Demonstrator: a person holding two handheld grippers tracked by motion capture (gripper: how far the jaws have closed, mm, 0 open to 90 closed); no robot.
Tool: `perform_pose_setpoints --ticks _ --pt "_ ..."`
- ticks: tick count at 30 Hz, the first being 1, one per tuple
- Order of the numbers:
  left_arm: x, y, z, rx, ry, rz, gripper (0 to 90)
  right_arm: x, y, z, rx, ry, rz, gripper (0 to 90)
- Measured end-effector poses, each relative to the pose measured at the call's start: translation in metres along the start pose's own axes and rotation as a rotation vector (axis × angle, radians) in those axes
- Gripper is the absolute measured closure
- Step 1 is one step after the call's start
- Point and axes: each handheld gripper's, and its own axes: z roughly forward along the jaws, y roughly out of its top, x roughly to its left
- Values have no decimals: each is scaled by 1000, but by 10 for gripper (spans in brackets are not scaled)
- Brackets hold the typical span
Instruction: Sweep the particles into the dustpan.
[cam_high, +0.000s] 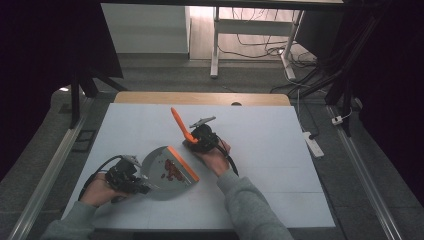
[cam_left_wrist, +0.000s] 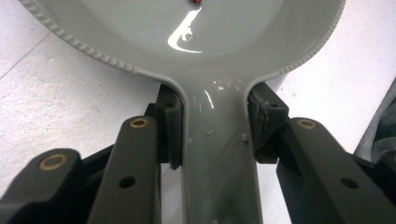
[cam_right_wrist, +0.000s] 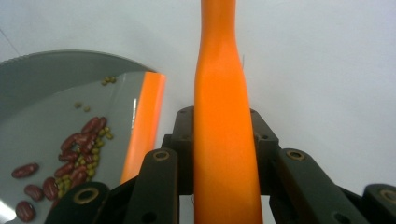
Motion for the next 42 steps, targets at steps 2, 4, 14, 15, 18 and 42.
perform_pose_setpoints --ticks 2,4,14,15,18,42 --pt "0 0 0 1 0 0 619 5 2 4 0 12 -3 707" --pt "0 0 0 -1 0 0 619 13 4 7 11 20 -26 707" --pt "0 0 0 -3 4 1 619 50 12 10 -11 93 -60 707" --pt "-1 -1 0 -3 4 0 619 54 13 9 -7 100 -59 707" --pt "0 -1 1 -4 8 1 619 64 14 11 -6 157 -62 707" --pt "-6 -12 6 -85 54 22 619 18 2 -34 -92 96 -12 706"
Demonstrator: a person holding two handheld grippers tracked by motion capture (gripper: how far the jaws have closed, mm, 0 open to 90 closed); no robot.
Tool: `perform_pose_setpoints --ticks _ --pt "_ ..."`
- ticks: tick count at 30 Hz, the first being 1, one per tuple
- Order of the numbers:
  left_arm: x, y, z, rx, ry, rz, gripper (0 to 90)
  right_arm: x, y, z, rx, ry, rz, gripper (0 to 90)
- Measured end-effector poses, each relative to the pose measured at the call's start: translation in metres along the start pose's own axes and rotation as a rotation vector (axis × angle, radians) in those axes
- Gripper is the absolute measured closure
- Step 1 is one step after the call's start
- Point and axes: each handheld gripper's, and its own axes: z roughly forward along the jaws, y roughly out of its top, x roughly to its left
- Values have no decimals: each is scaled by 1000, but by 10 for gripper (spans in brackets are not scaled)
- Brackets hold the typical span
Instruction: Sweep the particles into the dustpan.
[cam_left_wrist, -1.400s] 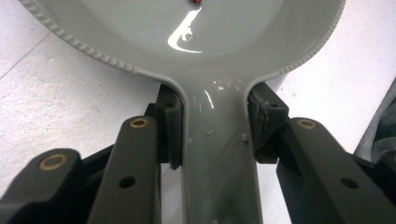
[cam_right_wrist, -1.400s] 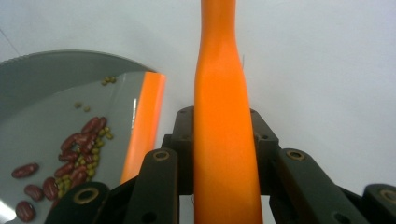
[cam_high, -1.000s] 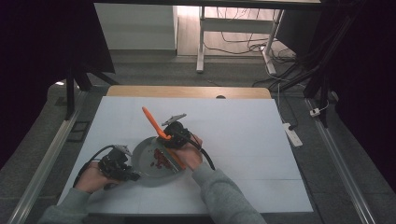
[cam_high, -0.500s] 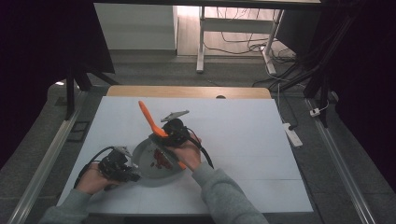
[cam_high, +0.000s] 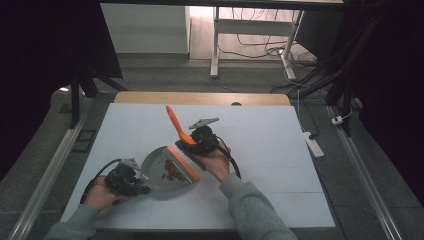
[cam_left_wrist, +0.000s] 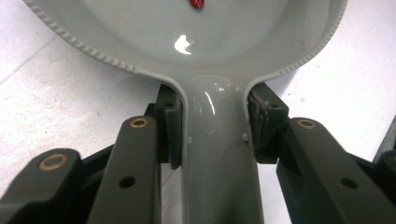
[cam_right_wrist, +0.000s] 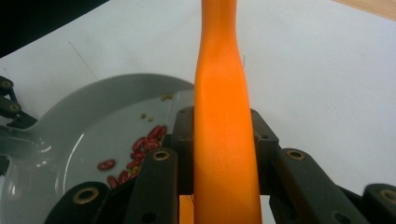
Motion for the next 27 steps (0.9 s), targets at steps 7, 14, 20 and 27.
perform_pose_setpoints --ticks 7,14,20,27 --pt "-2 -9 -2 -91 11 -17 618 -14 -18 -24 -14 -29 -2 706" --pt "-8 -11 -3 -137 40 -33 618 -30 -42 -46 -39 -36 21 706" --pt "-15 -11 -3 -176 75 -55 618 -40 -56 -59 -56 -14 64 706" --pt "-22 -12 -5 -238 96 -81 619 -44 -67 -74 -64 -27 47 706"
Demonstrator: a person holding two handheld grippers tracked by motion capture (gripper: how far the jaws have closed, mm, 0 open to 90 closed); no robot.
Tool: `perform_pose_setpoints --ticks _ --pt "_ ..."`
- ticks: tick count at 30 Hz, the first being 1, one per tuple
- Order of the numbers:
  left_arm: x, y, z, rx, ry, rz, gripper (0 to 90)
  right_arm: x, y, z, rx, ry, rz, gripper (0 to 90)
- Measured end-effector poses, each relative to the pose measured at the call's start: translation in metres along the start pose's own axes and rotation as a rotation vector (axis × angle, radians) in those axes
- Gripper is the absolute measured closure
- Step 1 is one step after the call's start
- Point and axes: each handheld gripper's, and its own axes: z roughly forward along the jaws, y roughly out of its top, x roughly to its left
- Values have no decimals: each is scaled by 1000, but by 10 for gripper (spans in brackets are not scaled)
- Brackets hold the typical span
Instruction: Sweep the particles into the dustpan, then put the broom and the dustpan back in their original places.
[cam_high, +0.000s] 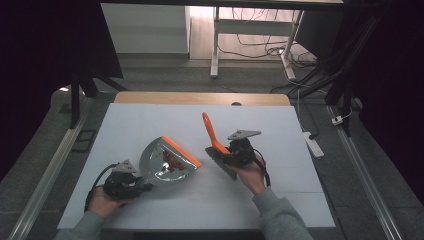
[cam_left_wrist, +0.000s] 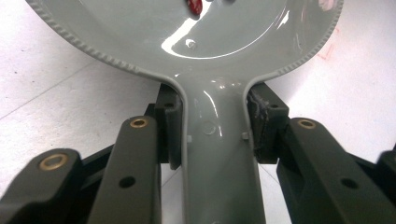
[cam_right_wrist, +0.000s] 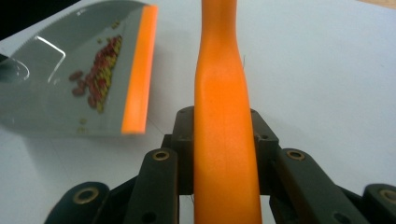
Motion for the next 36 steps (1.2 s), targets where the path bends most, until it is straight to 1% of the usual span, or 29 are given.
perform_pose_setpoints --ticks 3,6,11,15,19,22,24,26,31,34,35,36 --pt "1 -1 -1 -22 12 -24 618 -4 -6 -6 1 -11 1 706" --pt "4 -3 -2 -28 3 -50 618 -6 -11 -11 6 -11 -3 706" --pt "5 -4 -1 -15 8 -63 618 -8 -18 -15 19 -8 -8 706" --pt "6 -5 -3 -22 19 -74 618 -9 -23 -18 18 2 -15 706" --pt "5 -6 -5 -33 36 -87 618 -9 -26 -22 14 9 -12 707" --pt "3 -6 -7 -61 63 -96 618 -9 -28 -25 10 13 -8 706" --pt "0 -7 -11 -96 90 -93 618 -9 -30 -28 7 16 -5 706" --pt "-2 -8 -14 -124 98 -101 618 -9 -32 -32 2 15 -2 706" --pt "-2 -13 -14 -134 101 -133 618 -13 -37 -40 -5 11 13 706" --pt "-6 -17 -16 -182 143 -134 619 -13 -40 -44 -4 3 13 706" --pt "-7 -17 -17 -195 149 -139 619 -13 -41 -46 -3 3 15 706" --pt "-7 -18 -18 -198 144 -145 618 -14 -41 -47 -4 3 13 706"
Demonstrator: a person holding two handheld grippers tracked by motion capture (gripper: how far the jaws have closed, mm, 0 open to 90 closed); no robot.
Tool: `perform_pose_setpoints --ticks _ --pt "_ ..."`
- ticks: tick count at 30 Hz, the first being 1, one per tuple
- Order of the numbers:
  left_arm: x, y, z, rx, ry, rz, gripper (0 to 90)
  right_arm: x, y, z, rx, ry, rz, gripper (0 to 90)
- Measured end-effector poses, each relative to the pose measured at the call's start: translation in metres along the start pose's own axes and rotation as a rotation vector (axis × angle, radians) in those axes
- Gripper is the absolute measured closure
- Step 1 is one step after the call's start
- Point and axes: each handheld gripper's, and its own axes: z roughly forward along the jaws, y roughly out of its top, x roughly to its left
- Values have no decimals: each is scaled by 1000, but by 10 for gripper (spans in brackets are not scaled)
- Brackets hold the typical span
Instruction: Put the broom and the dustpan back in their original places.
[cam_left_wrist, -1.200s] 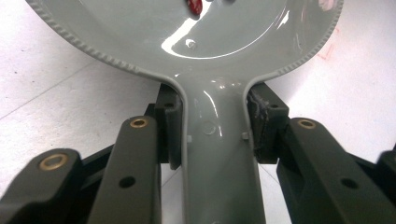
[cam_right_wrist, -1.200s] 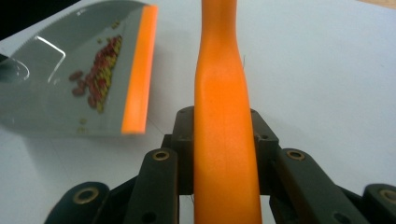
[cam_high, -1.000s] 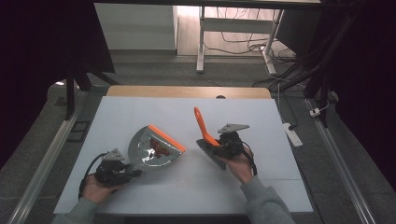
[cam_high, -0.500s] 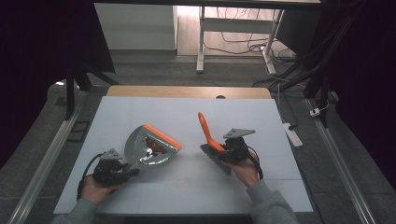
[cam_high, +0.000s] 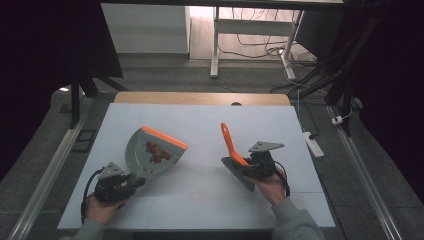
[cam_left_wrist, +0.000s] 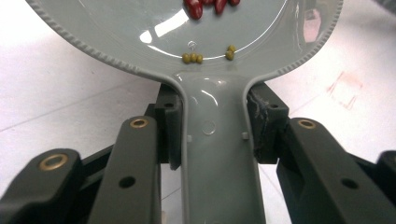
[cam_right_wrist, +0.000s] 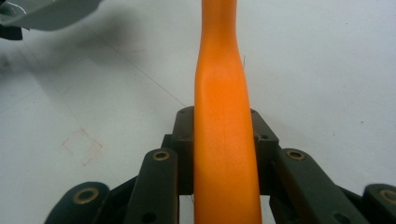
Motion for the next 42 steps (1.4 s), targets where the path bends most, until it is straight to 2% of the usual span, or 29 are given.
perform_pose_setpoints --ticks 4,6,9,11,14,17,22,27,33,37,42 --pt "3 -3 4 36 -12 -24 618 -1 -2 -2 3 -2 3 706" --pt "3 -4 5 44 -11 -23 618 -2 -2 -2 5 -4 2 706" --pt "0 -2 0 25 -2 -2 618 -2 -2 -3 2 -3 6 706" --pt "2 -2 -2 10 -7 -16 618 -2 -3 -3 4 -3 4 706" --pt "5 -2 -6 -18 46 -12 618 -2 -3 -3 4 -1 2 706" --pt "7 0 -12 -44 34 -23 618 0 -2 -5 -4 5 -1 706" --pt "7 -3 -6 -3 34 -35 618 0 -2 -5 -10 25 4 707" --pt "6 -1 -3 21 43 -47 618 1 -4 -2 2 25 -4 706" --pt "6 0 0 49 52 -75 618 -2 -3 -5 -9 27 4 706" --pt "7 0 1 70 58 -100 618 -4 -3 -8 -17 23 22 706" --pt "7 2 2 87 69 -141 618 -10 -5 -14 -23 48 79 706"
